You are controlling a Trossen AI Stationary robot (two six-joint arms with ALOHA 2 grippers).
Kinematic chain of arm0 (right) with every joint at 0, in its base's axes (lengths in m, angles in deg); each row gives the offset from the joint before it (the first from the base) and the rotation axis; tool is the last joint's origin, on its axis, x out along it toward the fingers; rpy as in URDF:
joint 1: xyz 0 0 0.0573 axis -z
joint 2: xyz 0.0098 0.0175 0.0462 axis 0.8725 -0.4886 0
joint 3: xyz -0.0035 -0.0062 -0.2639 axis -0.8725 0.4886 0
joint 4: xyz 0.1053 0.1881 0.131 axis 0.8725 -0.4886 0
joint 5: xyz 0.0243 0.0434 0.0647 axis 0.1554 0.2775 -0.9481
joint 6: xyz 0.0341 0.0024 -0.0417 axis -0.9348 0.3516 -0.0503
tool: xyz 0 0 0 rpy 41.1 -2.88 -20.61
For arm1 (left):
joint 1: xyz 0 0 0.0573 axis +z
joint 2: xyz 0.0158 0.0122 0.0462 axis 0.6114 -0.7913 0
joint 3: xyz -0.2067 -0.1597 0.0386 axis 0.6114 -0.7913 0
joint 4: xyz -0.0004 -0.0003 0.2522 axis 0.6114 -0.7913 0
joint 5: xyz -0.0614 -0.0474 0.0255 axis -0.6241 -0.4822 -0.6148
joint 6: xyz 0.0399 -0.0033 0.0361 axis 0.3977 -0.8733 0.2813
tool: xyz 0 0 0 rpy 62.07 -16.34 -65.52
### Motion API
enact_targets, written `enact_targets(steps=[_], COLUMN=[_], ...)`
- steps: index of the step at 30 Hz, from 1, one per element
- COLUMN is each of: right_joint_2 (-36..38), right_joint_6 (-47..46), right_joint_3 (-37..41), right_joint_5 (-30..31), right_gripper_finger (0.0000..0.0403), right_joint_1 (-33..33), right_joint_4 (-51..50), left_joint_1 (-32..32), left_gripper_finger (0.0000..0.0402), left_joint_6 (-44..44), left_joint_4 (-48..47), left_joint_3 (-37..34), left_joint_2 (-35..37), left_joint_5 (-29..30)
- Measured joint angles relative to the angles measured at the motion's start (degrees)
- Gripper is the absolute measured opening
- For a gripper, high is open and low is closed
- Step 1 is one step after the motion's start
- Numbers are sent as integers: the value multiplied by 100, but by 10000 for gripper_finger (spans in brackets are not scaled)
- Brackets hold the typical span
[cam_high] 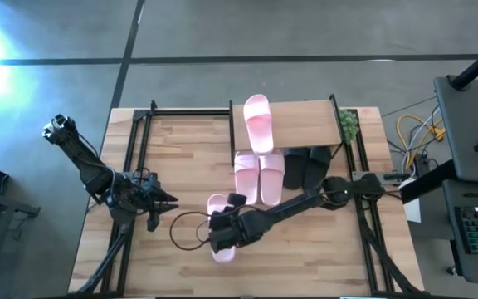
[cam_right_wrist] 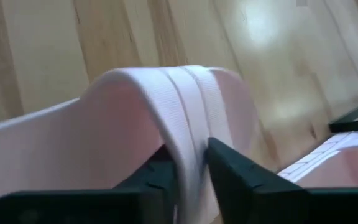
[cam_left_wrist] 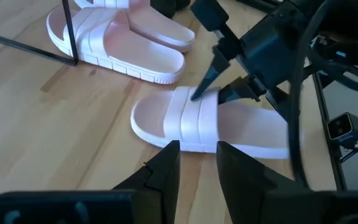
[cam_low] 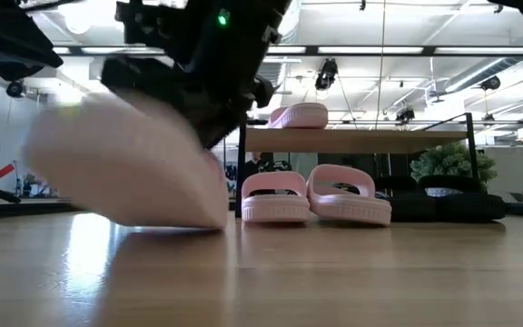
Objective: Pick and place slides into the shelf
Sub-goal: Put the pink slipper on the shelf
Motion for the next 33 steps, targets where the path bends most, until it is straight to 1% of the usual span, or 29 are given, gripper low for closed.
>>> enact_targets(steps=[4, 7, 9, 11, 13, 16, 18, 23, 26, 28, 30, 33], right_joint_2=[0, 2, 10, 245, 464, 724, 847, 1030, 1095, 1125, 1146, 1268], right_joint_6=[-3, -60, -137, -230, -615, -1460, -1862, -2396, -2556, -2515, -2466, -2710], right_joint_3=[-451, -1030, -1449, -1364, -1282, -1305, -1327, -1328, -1328, -1328, -1328, -1312], right_joint_5=[-19, 63, 386, 872, 1279, 1637, 1954, 2776, 2906, 2919, 2878, 2787], right_gripper_finger=[18, 14, 14, 14, 14, 14, 14, 13, 13, 13, 13, 13], right_joint_1=[-101, -187, -266, -361, -467, -607, -739, -1062, -1090, -1000, -842, -458], right_joint_4=[-166, -377, -674, -707, -1068, -1991, -2548, -3622, -4035, -4004, -4006, -4002], left_joint_1=[0, 2, 2, 2, 2, 2, 2, 4, 9, 11, 28, 125], left_gripper_finger=[90, 90, 90, 90, 90, 90, 90, 90, 90, 90, 90, 90], left_joint_6=[-1, 1, 1, 1, 1, 1, 0, -2, -6, -8, -14, -169], left_joint_4=[0, 0, 0, 0, -4, 3, 14, 14, 122, 357, 611, 938], left_joint_3=[0, 0, 0, 0, 0, 2, 2, 2, 2, 2, 2, 2], left_joint_2=[38, 75, 86, 89, 87, 51, 22, -119, -261, -354, -456, -572], left_joint_5=[14, 20, 19, 19, 17, 20, 33, 59, 59, 64, 85, 91])
